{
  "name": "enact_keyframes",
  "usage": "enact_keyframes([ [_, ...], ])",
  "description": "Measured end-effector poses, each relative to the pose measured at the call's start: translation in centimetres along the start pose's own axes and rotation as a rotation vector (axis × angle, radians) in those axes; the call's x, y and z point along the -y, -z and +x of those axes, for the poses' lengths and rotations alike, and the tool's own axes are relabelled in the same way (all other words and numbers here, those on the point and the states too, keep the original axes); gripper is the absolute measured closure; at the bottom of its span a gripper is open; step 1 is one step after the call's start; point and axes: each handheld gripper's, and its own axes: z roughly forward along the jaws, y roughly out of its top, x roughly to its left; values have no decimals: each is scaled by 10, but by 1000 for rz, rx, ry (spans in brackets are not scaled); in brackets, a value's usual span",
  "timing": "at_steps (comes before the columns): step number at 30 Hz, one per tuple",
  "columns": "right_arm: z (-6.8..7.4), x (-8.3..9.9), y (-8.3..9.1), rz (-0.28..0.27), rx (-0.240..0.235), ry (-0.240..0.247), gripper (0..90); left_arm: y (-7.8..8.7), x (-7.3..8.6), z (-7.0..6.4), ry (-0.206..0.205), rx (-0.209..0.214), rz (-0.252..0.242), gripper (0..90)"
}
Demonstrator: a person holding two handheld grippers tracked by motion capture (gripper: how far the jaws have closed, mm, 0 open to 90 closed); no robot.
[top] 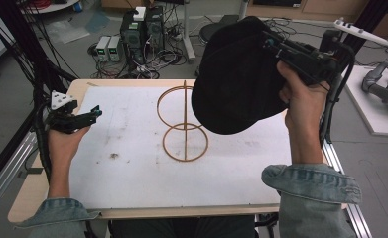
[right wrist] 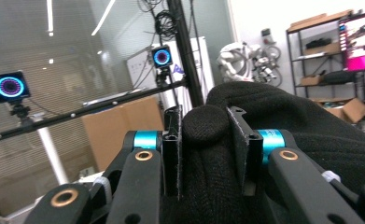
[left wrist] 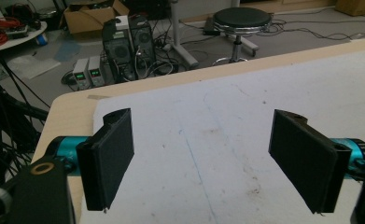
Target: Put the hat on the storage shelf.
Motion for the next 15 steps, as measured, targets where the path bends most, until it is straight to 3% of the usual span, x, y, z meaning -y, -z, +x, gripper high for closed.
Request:
enact_keyframes([
  [8,5,14,-30,25,-49,-31,704,2,1,4,6,-4,-3,223],
  [15,2,28,-46,61,-64,-58,703,2,1,4,7,-3,-6,223],
])
